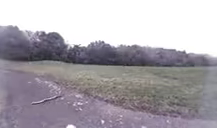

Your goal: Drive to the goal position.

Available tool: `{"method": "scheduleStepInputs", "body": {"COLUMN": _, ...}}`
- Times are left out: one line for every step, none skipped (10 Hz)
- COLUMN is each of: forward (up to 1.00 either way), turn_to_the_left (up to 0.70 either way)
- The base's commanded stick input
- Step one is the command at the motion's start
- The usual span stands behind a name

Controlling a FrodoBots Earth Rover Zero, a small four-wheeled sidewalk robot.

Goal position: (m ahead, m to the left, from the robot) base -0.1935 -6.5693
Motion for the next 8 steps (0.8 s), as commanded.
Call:
{"method": "scheduleStepInputs", "body": {"forward": 0.0, "turn_to_the_left": -0.85}}
{"method": "scheduleStepInputs", "body": {"forward": 0.0, "turn_to_the_left": -0.85}}
{"method": "scheduleStepInputs", "body": {"forward": 0.0, "turn_to_the_left": -0.85}}
{"method": "scheduleStepInputs", "body": {"forward": 0.0, "turn_to_the_left": -0.85}}
{"method": "scheduleStepInputs", "body": {"forward": 0.0, "turn_to_the_left": -0.85}}
{"method": "scheduleStepInputs", "body": {"forward": 0.0, "turn_to_the_left": -0.85}}
{"method": "scheduleStepInputs", "body": {"forward": 0.0, "turn_to_the_left": -0.85}}
{"method": "scheduleStepInputs", "body": {"forward": 0.0, "turn_to_the_left": -0.85}}
